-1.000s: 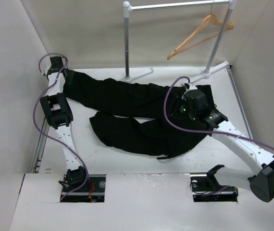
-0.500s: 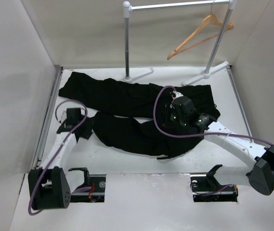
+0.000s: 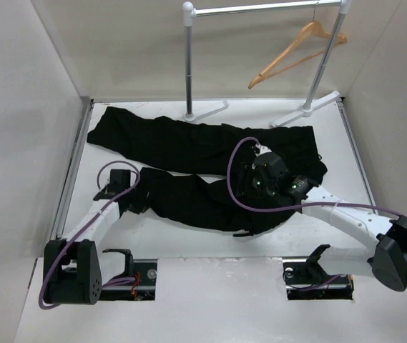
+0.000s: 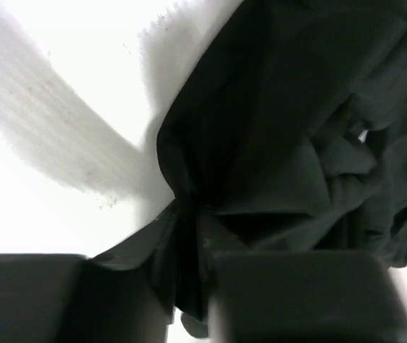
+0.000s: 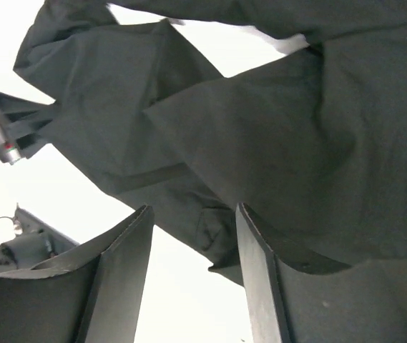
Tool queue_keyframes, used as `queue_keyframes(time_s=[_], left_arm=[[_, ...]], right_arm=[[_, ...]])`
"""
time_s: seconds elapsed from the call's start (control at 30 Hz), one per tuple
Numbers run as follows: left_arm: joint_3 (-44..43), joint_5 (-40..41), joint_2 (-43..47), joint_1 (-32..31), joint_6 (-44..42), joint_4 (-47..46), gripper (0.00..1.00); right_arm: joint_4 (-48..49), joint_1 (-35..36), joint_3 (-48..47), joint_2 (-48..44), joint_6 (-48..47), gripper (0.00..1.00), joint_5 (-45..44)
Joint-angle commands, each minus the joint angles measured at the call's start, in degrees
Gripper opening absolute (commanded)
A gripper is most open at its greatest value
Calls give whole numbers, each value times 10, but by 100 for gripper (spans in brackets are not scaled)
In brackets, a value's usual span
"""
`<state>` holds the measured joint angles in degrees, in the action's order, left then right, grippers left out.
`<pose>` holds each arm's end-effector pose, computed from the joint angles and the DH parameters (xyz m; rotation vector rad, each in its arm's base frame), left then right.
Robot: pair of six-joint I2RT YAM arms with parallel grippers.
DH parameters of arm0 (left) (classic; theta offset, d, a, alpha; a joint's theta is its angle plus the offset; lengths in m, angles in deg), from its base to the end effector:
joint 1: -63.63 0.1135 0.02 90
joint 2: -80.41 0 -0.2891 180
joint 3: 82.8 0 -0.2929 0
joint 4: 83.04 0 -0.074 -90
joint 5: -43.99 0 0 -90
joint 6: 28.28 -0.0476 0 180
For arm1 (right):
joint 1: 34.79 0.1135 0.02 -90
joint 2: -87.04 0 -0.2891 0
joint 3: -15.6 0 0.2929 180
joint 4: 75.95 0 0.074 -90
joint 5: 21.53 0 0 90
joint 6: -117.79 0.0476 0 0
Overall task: Place the trousers on the hanger
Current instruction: Pick up the trousers from the center of the board.
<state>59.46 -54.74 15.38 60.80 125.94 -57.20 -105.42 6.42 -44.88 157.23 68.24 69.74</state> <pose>0.2302 -0.0186 0.1444 -1.2762 2.2800 -0.6471 0.2287 0.2017 0.2593 -0.0283 2.3760 0.7579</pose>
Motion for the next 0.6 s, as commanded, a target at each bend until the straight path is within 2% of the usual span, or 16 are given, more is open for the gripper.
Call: queue_keyframes(time_s=[0.0, 0.1, 0.17, 0.27, 0.33, 0.4, 0.43, 0.47, 0.57], left_arm=[[-91, 31, 51, 11, -24, 49, 7], [-226, 87, 83, 16, -94, 220, 5], [-333, 133, 85, -7, -126, 339, 5], [-482, 235, 50, -91, -145, 496, 9], [-549, 320, 10, -169, -143, 570, 16], [-581, 395, -37, -250, -139, 614, 32], [-582, 415, -52, -271, -135, 626, 36], [-572, 433, -67, -280, -121, 640, 40], [-526, 419, -52, -258, -105, 618, 42]], right_arm=[[31, -18, 26, -18, 16, 57, -38], [31, -53, 50, -11, 31, 60, -48], [32, -69, 61, 1, 39, 63, -51], [43, -76, 74, 17, 53, 68, -64], [48, -79, 79, 26, 64, 70, -67], [48, -80, 81, 30, 67, 72, -67], [46, -81, 82, 31, 66, 73, -66], [44, -83, 85, 23, 65, 74, -67], [34, -99, 94, -25, 62, 74, -68]])
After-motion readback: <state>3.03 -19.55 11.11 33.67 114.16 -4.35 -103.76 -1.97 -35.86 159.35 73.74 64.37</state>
